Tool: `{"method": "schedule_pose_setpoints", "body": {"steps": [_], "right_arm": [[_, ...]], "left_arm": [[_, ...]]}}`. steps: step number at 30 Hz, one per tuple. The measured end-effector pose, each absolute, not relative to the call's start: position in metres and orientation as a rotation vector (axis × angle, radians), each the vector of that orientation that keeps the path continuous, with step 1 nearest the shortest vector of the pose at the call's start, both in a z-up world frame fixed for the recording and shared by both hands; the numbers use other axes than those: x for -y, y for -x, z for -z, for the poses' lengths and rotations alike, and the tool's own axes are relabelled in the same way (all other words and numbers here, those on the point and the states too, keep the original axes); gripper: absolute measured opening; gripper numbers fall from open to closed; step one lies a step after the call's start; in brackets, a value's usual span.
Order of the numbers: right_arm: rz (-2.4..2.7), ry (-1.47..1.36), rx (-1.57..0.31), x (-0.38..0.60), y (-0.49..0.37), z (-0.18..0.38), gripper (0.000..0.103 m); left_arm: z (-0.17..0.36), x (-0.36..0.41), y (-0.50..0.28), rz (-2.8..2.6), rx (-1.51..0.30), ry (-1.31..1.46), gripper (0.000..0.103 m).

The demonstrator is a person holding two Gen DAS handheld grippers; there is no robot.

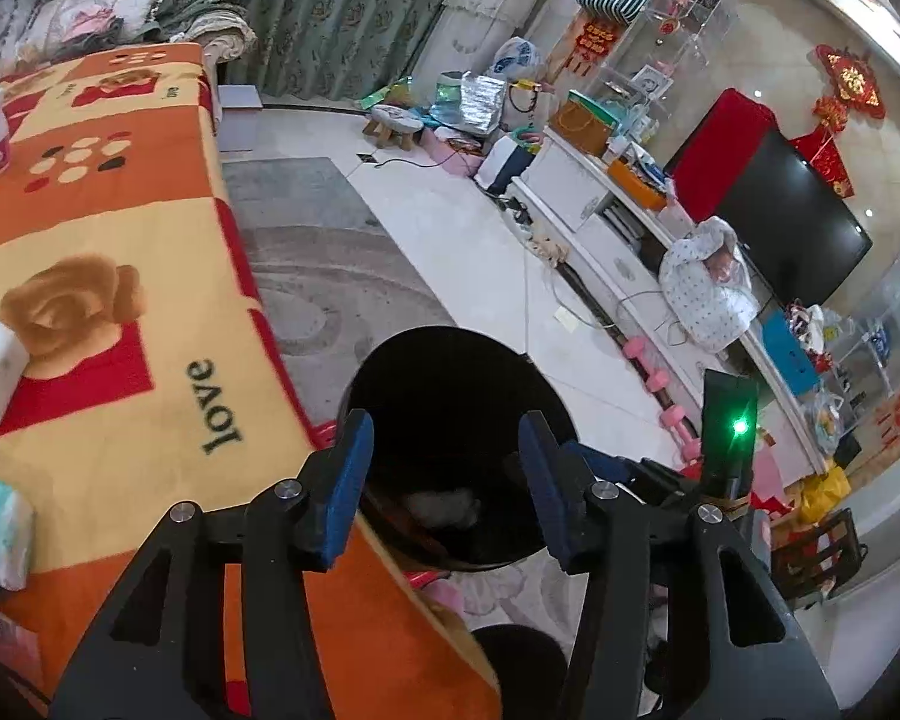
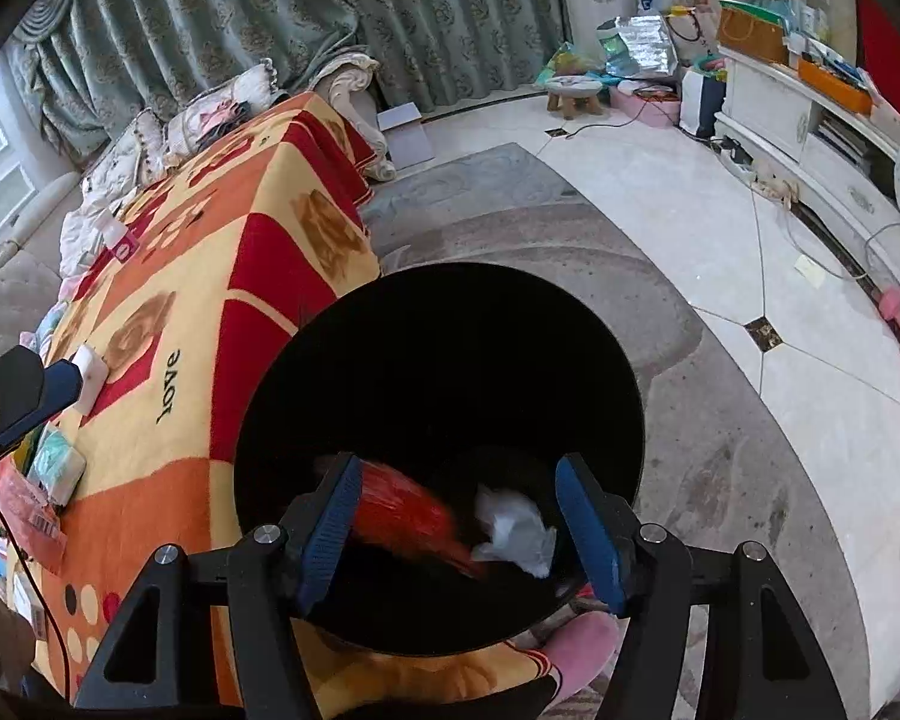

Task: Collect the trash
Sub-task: 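Move both open tools back over the blanket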

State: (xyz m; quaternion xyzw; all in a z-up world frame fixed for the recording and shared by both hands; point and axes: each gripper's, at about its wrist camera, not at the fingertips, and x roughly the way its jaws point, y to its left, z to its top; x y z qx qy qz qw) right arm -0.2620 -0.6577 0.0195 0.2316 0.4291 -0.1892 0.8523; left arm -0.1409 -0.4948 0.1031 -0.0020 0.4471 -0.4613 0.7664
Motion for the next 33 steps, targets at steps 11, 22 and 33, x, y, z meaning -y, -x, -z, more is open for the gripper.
{"method": "schedule_pose_setpoints", "body": {"steps": [11,22,33], "right_arm": [[0.332,-0.422,-0.886,0.619,0.247,-0.034,0.065],[0.304,-0.366,-0.867,0.582,0.234,-0.053,0.065],[0.251,-0.349,-0.868,0.552,0.221,-0.062,0.069]], "left_arm": [[-0.109,0.457,0.145,0.885,-0.918,-0.057,0.049],[-0.111,0.417,0.146,0.807,-0.892,-0.065,0.049],[-0.121,0.381,0.151,0.771,-0.875,-0.053,0.050]]}}
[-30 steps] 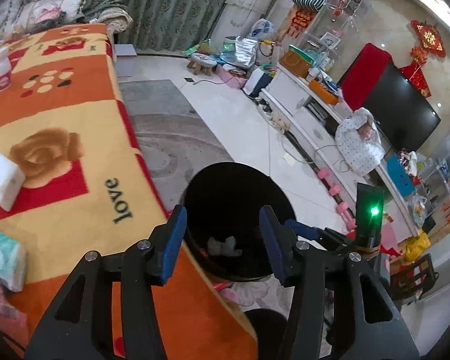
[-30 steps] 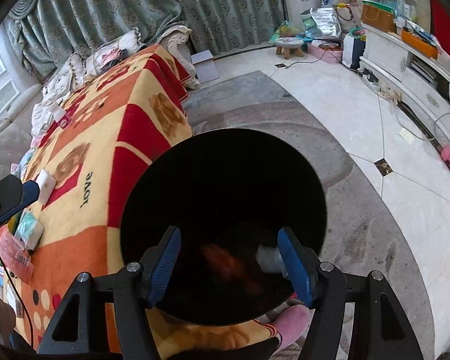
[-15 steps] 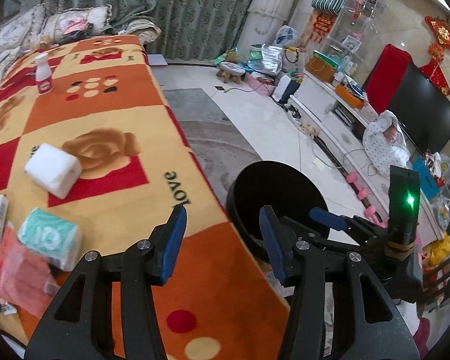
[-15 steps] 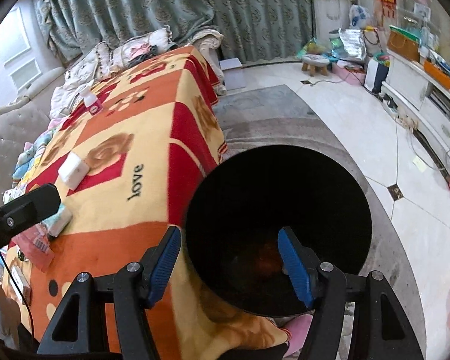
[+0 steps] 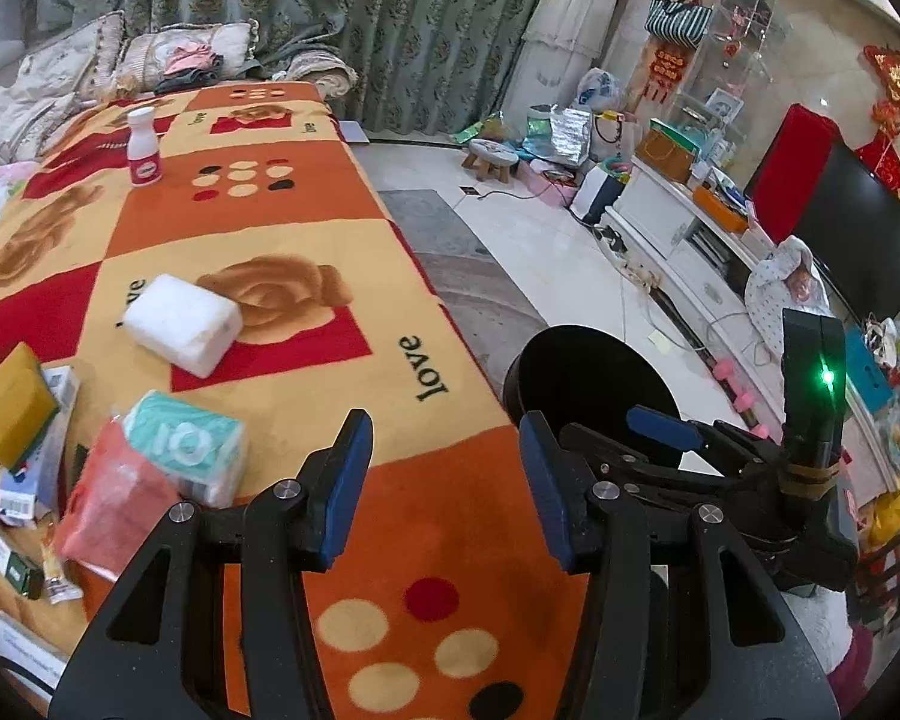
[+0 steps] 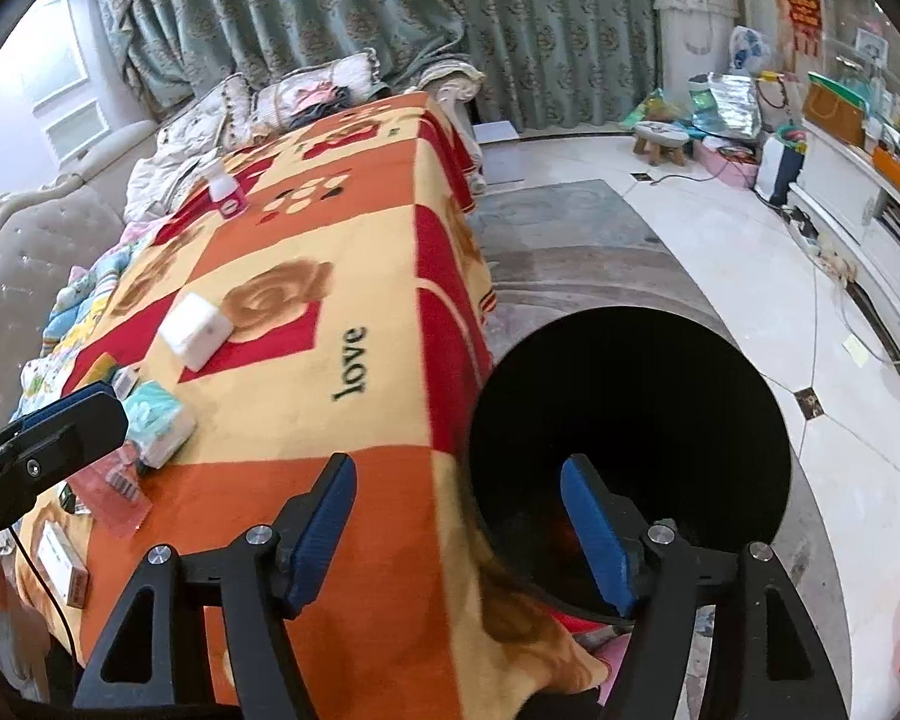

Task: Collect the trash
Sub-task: 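Move both open tools back over the blanket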

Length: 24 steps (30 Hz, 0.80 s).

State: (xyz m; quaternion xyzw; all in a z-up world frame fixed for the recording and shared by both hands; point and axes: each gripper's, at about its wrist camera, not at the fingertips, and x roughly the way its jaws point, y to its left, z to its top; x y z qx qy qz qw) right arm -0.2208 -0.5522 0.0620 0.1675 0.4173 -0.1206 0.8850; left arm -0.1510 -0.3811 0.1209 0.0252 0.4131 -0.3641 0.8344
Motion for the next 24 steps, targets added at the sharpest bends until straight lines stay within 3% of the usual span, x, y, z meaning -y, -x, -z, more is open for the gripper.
{"method": "schedule_pose_setpoints", "body": {"steps": [5,24], "right_arm": [[0.224,-0.338,-0.865,0.536,0.216,-0.067,0.070],[0.022,-0.287,-0.905,0.451,0.175,-0.071,0.073]], "left_arm": [[-0.124,0.364,0.156,0.756,-0.859,-0.053,0.059],[-0.137,0.217,0.147,0.581,-0.824,0.000,0.061]]}}
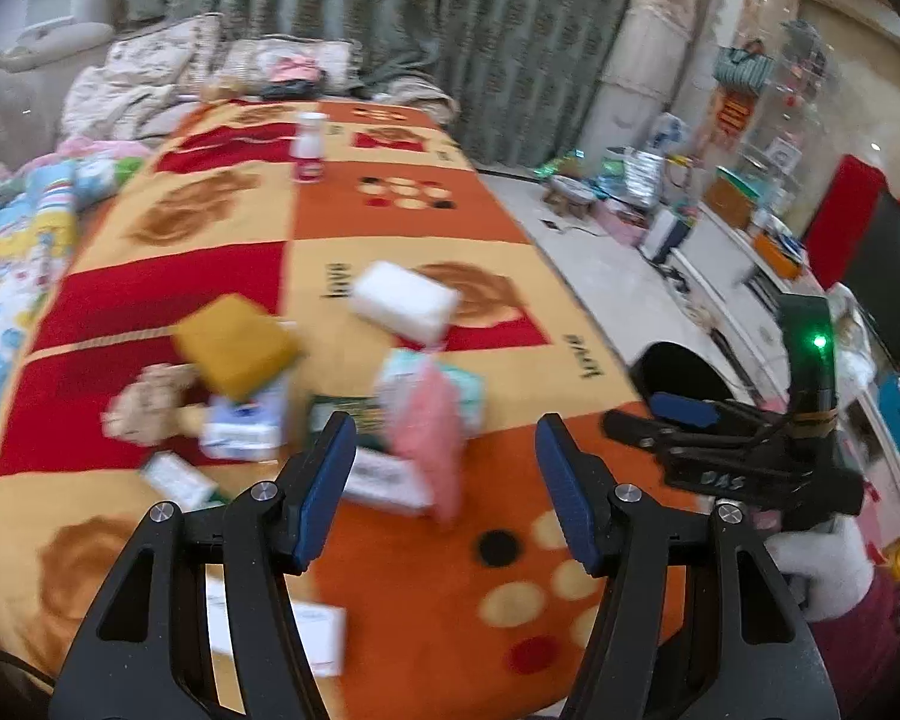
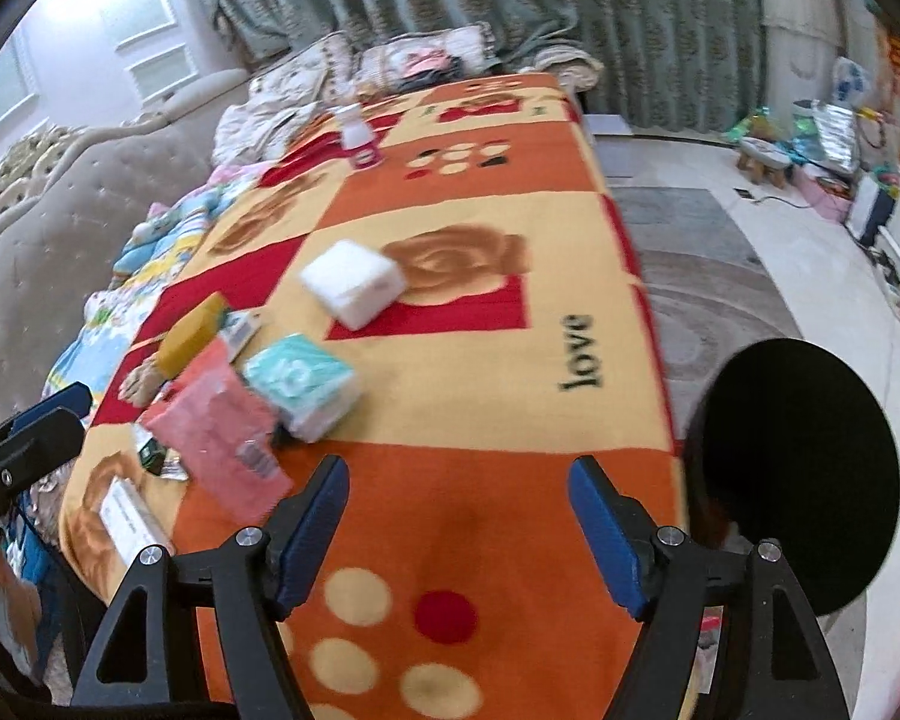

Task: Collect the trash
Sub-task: 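Move both open tools back over the blanket, then grasp the beige crumpled paper with the left tool while the right tool grasps the yellow sponge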

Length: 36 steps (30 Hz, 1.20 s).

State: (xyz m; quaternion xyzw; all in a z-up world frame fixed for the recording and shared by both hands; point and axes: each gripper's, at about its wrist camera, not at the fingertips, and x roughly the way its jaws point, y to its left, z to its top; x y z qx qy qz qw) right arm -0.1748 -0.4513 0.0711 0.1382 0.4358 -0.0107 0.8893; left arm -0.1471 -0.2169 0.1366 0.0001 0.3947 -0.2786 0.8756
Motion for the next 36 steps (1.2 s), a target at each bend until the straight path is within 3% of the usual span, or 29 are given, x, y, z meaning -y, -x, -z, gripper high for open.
{"method": "schedule_pose_setpoints", "body": {"steps": [14,30,32,36], "right_arm": [[-0.153,-0.222,-0.928,0.380,0.136,-0.079,0.074],[-0.296,-0.157,-0.942,0.319,0.050,-0.108,0.076],[-0.310,-0.164,-0.958,0.313,0.040,-0.107,0.076],[-0.347,-0.141,-1.000,0.293,0.019,-0.101,0.076]], "left_arm": [[-0.097,0.099,0.090,0.337,-0.880,0.073,0.061],[-0.043,0.104,0.008,0.327,-1.031,0.037,0.060],[-0.038,0.098,0.002,0.322,-1.050,0.067,0.031],[-0.046,0.086,0.002,0.300,-1.024,0.085,0.024]]}}
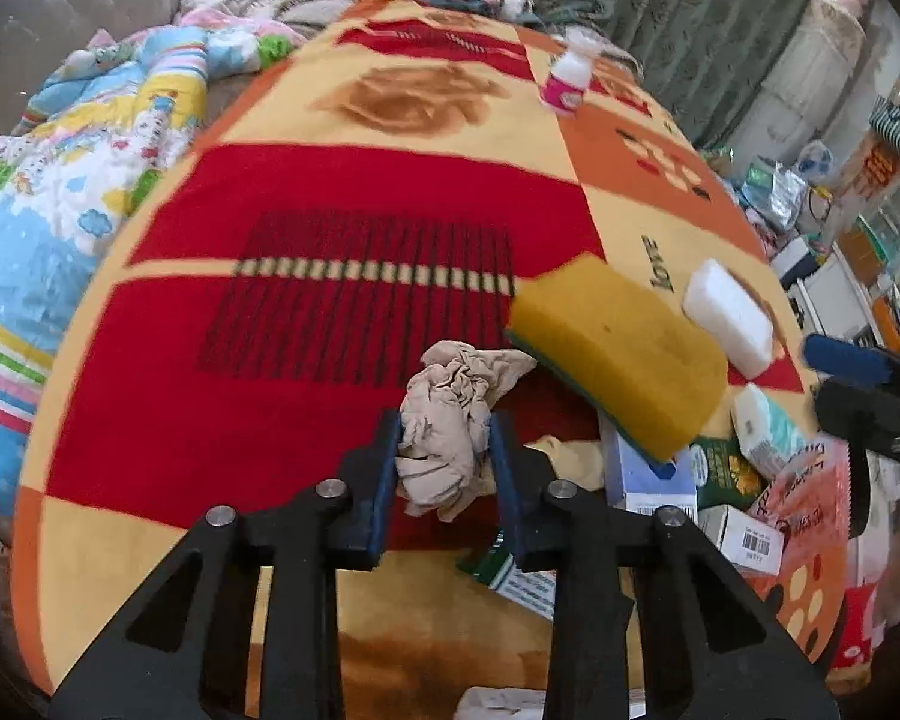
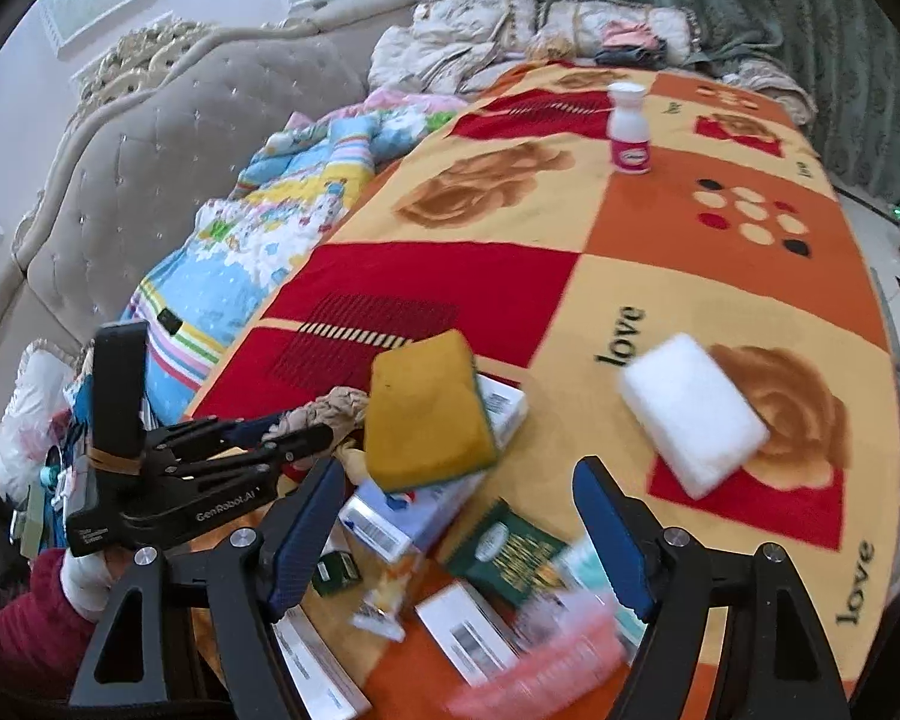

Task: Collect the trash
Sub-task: 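Grasp the beige crumpled paper with the left tool while the right tool grasps the yellow sponge, then carry the paper and sponge over the black bin and open both tools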

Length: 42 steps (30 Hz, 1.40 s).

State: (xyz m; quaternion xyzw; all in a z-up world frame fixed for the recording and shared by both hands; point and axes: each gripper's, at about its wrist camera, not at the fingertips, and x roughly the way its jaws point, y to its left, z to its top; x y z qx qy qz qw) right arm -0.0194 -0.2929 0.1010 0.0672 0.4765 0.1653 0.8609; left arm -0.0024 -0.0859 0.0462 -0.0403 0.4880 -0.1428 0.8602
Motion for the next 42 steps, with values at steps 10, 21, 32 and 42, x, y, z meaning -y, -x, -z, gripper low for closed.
{"method": "schedule_pose_setpoints", "body": {"steps": [10,21,32,42], "right_arm": [[-0.333,0.048,-1.115,0.237,-0.035,-0.058,0.077],[-0.354,0.020,-1.006,0.248,-0.015,-0.083,0.061],[-0.300,-0.093,-0.883,0.298,0.040,-0.128,0.061],[-0.215,-0.142,-0.836,0.353,0.088,-0.139,0.061]], "left_arm": [[-0.061,0.057,0.012,0.263,-0.994,0.120,0.024],[-0.082,0.075,0.026,0.317,-0.953,0.128,0.024],[-0.111,0.128,0.050,0.395,-0.896,0.086,0.024],[-0.139,0.180,0.071,0.472,-0.842,0.033,0.024]]}}
